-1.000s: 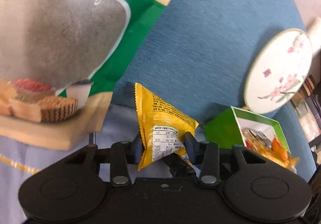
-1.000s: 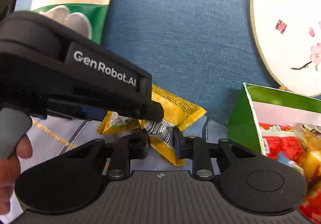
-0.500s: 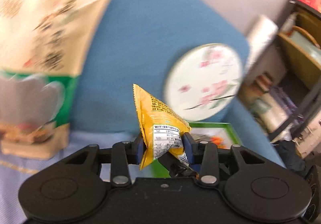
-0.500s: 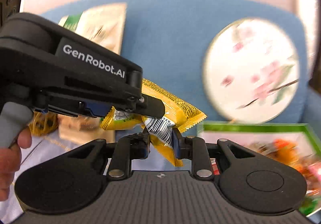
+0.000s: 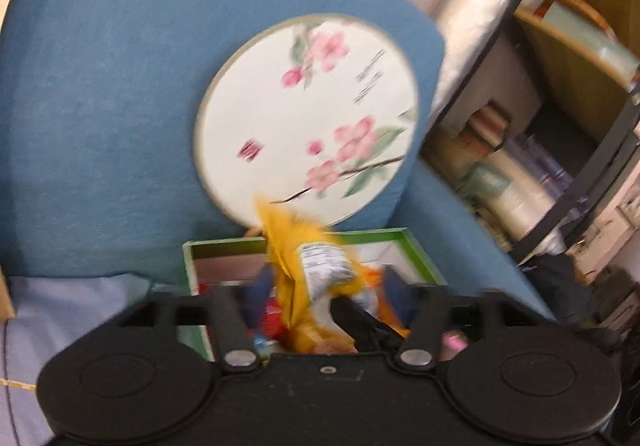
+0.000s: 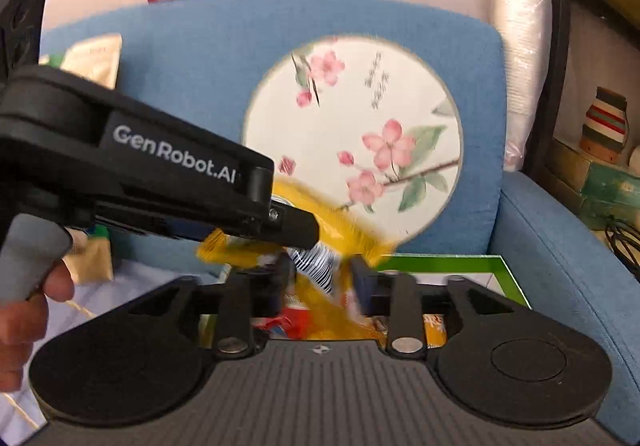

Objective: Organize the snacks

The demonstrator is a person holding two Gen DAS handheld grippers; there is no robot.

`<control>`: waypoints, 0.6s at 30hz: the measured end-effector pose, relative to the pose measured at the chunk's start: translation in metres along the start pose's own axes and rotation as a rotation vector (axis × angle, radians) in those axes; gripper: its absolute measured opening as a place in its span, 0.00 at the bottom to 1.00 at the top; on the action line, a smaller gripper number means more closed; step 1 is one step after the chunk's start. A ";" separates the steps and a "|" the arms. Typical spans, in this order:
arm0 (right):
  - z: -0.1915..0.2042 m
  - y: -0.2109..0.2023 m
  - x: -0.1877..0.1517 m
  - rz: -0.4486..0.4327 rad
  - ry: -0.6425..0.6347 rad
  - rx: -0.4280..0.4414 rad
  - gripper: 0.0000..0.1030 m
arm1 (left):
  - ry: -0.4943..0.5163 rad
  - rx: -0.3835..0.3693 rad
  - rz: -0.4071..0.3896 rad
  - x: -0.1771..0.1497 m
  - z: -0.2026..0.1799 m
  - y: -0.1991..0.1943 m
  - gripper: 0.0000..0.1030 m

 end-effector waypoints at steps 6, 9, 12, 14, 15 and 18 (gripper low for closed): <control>-0.012 0.002 -0.017 0.016 0.009 -0.058 1.00 | 0.001 0.142 -0.021 -0.008 0.024 -0.016 1.00; -0.013 -0.011 -0.014 0.007 0.040 -0.046 1.00 | 0.034 0.198 -0.012 -0.009 0.023 -0.032 1.00; -0.011 -0.037 -0.007 -0.002 0.060 -0.027 1.00 | 0.060 0.220 -0.029 -0.012 0.012 -0.057 1.00; -0.010 -0.059 -0.005 -0.001 0.065 -0.011 1.00 | 0.064 0.233 -0.033 -0.019 0.002 -0.074 1.00; -0.009 -0.071 -0.005 0.003 0.064 -0.005 1.00 | 0.072 0.242 -0.028 -0.023 -0.003 -0.081 1.00; -0.008 -0.105 -0.010 0.017 0.062 -0.015 1.00 | 0.086 0.263 -0.026 -0.041 -0.018 -0.103 1.00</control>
Point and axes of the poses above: each gripper's, at about its wrist camera, not at the fingertips, and y roughly the way its jaws point, z to its left, x to its top, the point moved 6 cm from there along y, roughly the way its jaws point, and after that the axes turned 8 degrees about -z, right-handed, at the moved point
